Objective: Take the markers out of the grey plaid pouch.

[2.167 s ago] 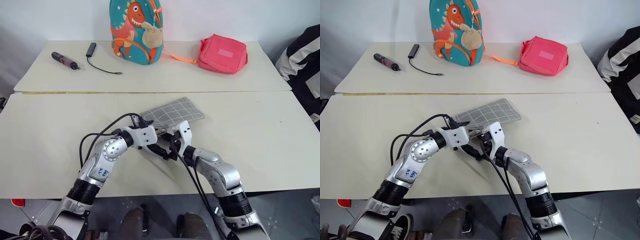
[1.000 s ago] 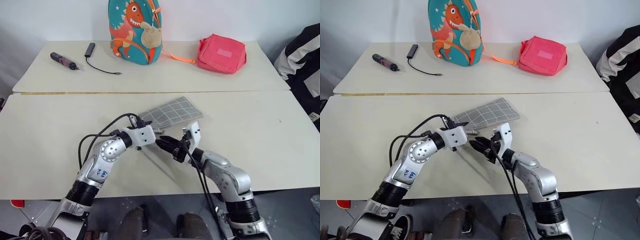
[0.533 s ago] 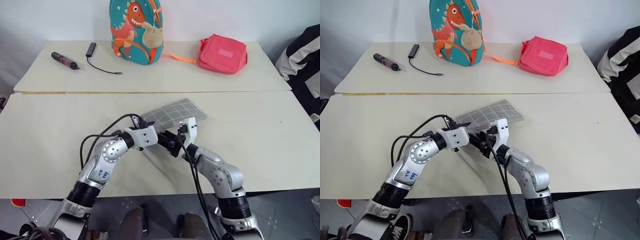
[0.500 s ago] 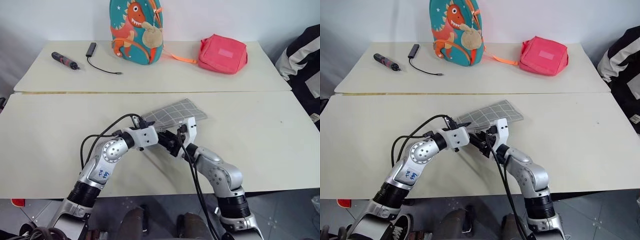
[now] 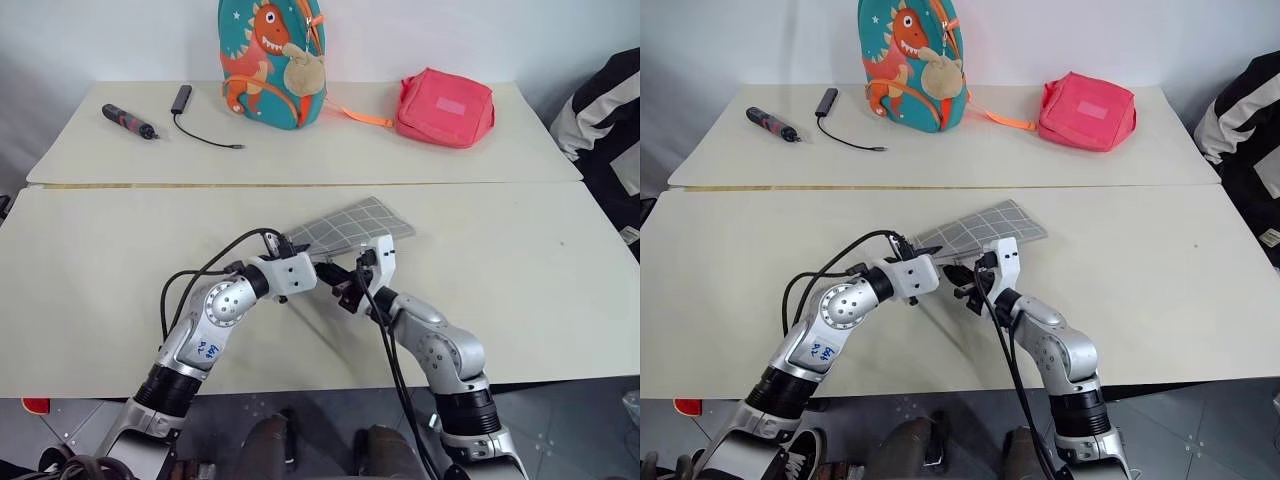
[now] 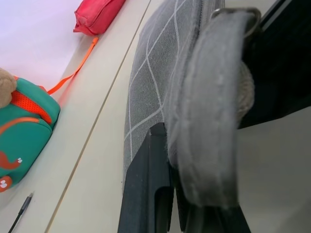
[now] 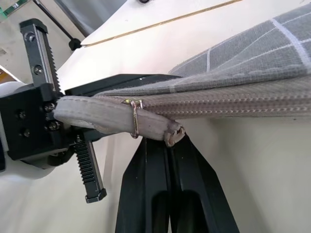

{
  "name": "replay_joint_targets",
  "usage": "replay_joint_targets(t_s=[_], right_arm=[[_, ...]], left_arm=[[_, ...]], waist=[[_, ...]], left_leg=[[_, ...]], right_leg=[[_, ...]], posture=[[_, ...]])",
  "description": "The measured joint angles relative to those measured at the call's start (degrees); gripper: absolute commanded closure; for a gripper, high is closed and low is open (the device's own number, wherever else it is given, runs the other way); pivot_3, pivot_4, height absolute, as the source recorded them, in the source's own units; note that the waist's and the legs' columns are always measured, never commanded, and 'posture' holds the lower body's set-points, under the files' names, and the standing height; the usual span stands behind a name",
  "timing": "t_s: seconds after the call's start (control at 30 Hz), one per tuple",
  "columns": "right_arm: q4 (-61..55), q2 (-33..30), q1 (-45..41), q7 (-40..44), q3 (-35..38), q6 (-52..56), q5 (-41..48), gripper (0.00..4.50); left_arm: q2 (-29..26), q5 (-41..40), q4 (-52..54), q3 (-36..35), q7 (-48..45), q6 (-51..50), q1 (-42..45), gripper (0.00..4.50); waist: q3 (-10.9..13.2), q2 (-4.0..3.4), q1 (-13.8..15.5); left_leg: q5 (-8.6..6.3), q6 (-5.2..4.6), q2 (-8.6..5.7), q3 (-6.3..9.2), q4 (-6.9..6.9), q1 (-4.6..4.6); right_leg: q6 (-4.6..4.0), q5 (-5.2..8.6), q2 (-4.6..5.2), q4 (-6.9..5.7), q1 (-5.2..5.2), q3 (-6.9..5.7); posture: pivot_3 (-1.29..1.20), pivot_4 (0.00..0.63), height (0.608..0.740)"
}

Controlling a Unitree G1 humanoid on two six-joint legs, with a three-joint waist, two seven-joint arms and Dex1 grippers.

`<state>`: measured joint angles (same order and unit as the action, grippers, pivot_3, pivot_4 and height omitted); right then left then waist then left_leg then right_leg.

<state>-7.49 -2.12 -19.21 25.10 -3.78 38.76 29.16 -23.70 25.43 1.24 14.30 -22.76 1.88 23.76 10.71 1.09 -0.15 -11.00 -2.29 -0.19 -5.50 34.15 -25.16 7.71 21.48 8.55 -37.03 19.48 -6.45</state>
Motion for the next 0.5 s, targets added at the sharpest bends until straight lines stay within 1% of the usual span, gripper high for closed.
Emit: replay_joint_targets(t_s=[0.13, 0.3, 0.5], right_arm=[[-1.38, -2.12, 1.62, 0.36, 0.67, 0.31, 0.75, 4.46], [-3.06, -6.00, 2.68, -0.22, 6.45, 2.47, 3.10, 4.46], [-4.03, -7.04, 2.65, -0.40, 7.28, 2.86, 3.99, 4.46]], left_arm=[[-0.19, -0.01, 0.12, -0.01, -0.23, 0.00, -0.06, 4.50], [-1.53, -0.19, 0.40, -0.64, -0.49, 0.01, -1.15, 4.50], [-2.08, -0.35, 0.39, -0.84, -0.49, 0.25, -1.33, 4.50]], waist=[[0.00, 0.00, 0.06], [0.00, 0.00, 0.02], [0.00, 0.00, -0.04]], left_leg=[[0.00, 0.00, 0.00, 0.00, 0.00, -0.01], [-0.01, 0.00, 0.01, -0.01, -0.01, 0.00], [0.00, 0.00, 0.02, -0.03, -0.03, 0.01]], right_leg=[[0.00, 0.00, 0.01, 0.02, -0.01, 0.00], [0.00, 0.00, 0.00, 0.05, 0.00, 0.01], [0.00, 0.00, 0.00, 0.04, 0.00, 0.01]], posture=[[0.00, 0.150, 0.740], [0.00, 0.150, 0.740], [0.00, 0.150, 0.740]])
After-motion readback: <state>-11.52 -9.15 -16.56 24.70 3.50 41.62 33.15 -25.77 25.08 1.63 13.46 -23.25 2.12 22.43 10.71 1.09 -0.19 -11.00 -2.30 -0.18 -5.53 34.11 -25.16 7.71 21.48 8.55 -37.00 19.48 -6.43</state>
